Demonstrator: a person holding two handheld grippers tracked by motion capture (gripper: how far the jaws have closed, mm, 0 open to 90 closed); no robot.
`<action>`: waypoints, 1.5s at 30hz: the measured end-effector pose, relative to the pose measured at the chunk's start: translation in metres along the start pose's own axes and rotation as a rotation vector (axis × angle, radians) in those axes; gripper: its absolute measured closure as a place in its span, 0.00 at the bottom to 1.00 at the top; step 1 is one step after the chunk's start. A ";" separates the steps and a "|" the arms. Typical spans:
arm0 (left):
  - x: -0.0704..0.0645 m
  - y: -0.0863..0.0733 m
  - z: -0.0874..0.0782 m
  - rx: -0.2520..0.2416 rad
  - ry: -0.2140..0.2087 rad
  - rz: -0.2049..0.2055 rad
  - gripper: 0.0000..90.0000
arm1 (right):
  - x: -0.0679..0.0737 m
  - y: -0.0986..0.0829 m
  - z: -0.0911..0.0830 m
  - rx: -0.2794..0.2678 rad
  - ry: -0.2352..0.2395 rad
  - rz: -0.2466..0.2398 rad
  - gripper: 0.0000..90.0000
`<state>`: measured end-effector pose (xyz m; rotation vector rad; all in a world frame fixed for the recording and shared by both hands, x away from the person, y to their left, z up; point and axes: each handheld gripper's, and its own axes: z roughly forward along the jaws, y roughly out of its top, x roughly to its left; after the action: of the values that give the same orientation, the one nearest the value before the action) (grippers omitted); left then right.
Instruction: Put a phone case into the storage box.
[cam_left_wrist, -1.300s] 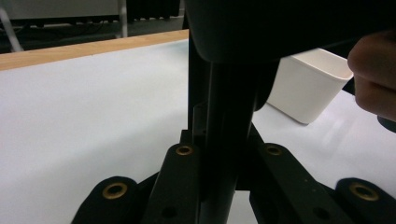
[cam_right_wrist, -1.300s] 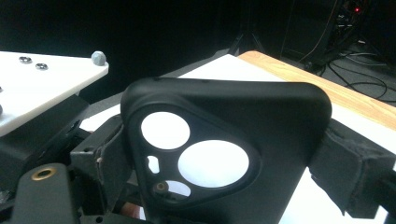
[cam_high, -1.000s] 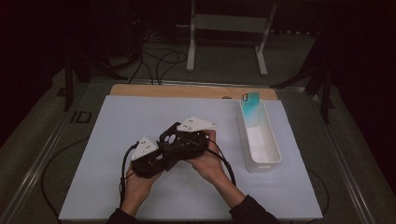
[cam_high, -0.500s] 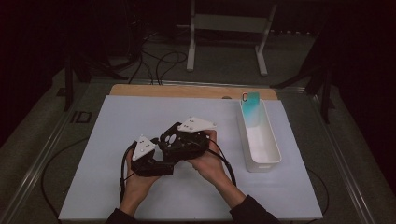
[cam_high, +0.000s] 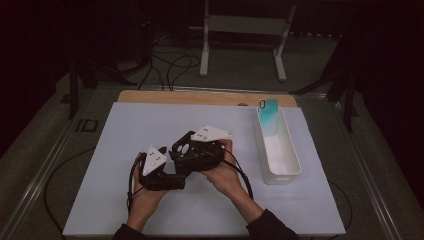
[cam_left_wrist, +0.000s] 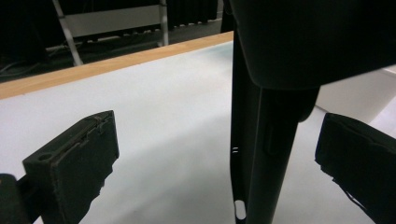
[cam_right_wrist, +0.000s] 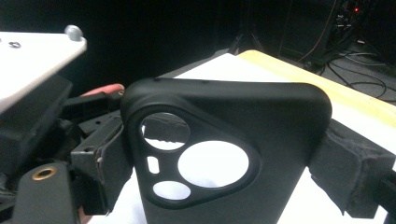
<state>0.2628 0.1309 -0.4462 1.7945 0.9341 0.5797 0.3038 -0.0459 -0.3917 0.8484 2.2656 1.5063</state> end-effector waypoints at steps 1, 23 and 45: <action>0.000 0.000 -0.001 -0.003 0.003 0.003 0.00 | -0.001 0.000 0.000 0.000 -0.002 0.001 0.16; 0.043 -0.042 -0.054 -0.087 0.094 0.008 0.00 | -0.007 0.000 -0.003 -0.002 -0.023 0.007 0.16; 0.061 -0.069 -0.070 -0.091 0.096 0.005 0.00 | -0.021 0.006 -0.009 -0.027 -0.046 0.037 0.16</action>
<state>0.2238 0.2329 -0.4832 1.7005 0.9531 0.7056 0.3175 -0.0632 -0.3841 0.9123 2.2042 1.5139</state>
